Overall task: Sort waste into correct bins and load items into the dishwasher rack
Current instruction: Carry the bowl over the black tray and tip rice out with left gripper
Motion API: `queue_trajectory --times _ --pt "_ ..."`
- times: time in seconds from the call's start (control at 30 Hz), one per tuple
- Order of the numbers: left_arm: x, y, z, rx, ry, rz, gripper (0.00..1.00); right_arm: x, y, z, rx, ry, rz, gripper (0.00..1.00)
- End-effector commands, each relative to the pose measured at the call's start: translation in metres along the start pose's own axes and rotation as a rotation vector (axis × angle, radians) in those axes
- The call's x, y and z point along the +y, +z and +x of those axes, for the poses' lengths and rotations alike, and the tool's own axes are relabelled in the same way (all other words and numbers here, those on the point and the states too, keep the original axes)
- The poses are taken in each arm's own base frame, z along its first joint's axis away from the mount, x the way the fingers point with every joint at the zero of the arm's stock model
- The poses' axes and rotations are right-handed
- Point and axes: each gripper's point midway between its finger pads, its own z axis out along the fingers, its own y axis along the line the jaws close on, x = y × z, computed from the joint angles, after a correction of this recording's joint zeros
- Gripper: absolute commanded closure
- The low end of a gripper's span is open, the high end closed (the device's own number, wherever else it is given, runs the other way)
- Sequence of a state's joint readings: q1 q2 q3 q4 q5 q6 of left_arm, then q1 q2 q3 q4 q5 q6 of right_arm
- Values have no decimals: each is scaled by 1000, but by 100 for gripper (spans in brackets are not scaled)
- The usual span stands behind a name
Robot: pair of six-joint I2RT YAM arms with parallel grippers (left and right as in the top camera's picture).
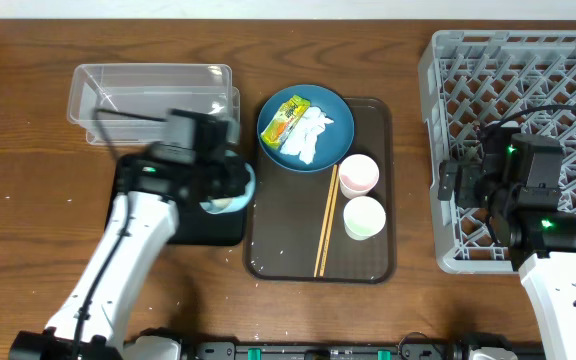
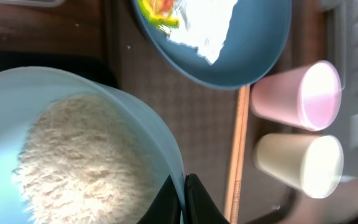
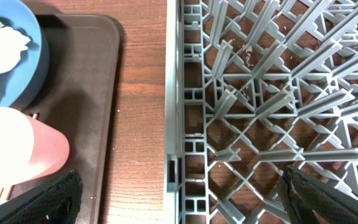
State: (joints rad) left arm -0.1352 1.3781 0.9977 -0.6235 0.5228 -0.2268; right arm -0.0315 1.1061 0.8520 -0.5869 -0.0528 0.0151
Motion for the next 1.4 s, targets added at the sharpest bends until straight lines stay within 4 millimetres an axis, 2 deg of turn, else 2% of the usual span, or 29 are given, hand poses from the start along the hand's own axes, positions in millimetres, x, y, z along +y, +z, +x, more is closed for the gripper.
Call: queue_trajectory --times 0.0,0.23,0.5,0.63,0.87,1.03,1.2,1.27,1.33,1.37 --pt "-4 -9 6 47 -66 242 94 7 -4 -9 -22 -8 -20 1" --pt "9 -38 -9 -4 -193 599 94 7 -4 -9 -23 -8 -19 1" --pt "33 -62 -28 -62 -391 883 94 7 -4 -9 -22 -8 -19 1" --pt "51 -61 -29 -61 -506 880 94 7 -4 -9 -22 -8 -19 1" --pt "70 -69 -29 -68 -648 878 94 7 -4 -9 -22 -8 -19 1" --pt "84 -75 -32 -108 -671 863 94 7 -4 -9 -22 -8 -19 1" --pt "122 -52 -16 -55 -836 607 93 7 -4 -9 -23 -8 -19 1" --pt "111 -62 -24 -81 -801 706 94 7 -4 -9 -22 -8 -19 1" --pt "97 -80 -37 -161 -654 847 94 7 -4 -9 -21 -8 -19 1" --pt "97 -81 -38 -171 -635 846 94 7 -4 -9 -21 -8 -19 1"
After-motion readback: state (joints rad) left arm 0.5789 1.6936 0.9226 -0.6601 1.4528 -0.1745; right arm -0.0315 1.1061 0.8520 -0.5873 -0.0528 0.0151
